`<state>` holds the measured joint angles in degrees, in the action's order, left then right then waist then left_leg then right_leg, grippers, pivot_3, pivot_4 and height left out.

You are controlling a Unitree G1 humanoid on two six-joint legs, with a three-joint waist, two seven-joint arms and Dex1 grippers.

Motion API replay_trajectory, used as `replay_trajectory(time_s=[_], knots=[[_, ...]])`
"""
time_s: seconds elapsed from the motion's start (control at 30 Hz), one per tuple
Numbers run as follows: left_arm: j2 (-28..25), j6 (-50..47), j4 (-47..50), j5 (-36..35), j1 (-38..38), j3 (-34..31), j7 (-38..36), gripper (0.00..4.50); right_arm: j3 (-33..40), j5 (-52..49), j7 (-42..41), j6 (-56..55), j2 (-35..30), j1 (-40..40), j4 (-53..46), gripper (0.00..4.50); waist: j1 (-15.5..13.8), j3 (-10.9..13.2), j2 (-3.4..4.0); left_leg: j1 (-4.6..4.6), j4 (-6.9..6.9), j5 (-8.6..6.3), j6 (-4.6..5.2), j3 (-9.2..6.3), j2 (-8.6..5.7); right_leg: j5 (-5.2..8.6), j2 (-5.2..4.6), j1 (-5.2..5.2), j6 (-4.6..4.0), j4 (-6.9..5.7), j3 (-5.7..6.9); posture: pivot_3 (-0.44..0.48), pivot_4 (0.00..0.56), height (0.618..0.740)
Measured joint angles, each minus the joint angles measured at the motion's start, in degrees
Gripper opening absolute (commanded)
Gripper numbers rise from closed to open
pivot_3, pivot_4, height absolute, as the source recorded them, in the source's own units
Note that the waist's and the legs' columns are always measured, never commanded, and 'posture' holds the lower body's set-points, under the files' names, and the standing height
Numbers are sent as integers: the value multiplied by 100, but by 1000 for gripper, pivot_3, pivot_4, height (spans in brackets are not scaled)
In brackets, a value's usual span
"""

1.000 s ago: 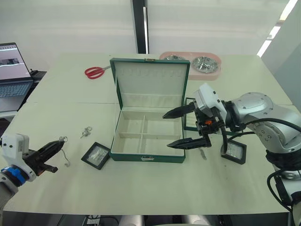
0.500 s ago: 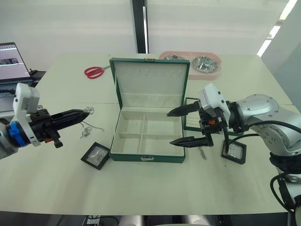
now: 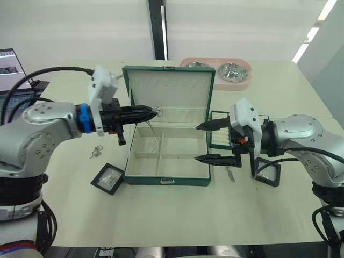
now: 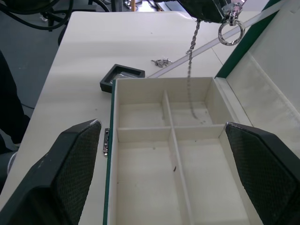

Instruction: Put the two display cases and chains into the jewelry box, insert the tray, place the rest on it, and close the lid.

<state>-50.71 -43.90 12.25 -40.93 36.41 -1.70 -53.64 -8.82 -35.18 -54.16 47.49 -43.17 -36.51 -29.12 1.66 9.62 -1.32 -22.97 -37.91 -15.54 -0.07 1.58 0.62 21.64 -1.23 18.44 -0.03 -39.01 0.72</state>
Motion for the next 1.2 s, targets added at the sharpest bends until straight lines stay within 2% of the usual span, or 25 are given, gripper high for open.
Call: replay_trajectory(time_s=[0.3, 0.83, 1.2], knots=[[103, 740, -623, 1276, 41, 690, -239, 8, -146, 131, 316, 267, -43, 65, -141, 4500, -3, 2, -2, -3, -2, -1, 2, -1, 0, 0, 0, 1, 0, 0, -1, 0, 150, 740], [75, 344, -552, 2056, 30, 1030, -405, 8, -146, 120, 402, 410, -50, 62, -200, 4500, -4, 2, -2, -3, -2, -7, 13, -2, 0, 0, 0, 2, 0, -2, -1, 0, 150, 740], [75, 45, -437, 2081, 269, 1027, -462, 3221, -146, 121, 410, 415, -51, 59, -200, 4500, -5, 3, -3, -4, -4, -6, 11, -4, 0, 0, 0, 3, 0, -3, -1, 0, 150, 740]])
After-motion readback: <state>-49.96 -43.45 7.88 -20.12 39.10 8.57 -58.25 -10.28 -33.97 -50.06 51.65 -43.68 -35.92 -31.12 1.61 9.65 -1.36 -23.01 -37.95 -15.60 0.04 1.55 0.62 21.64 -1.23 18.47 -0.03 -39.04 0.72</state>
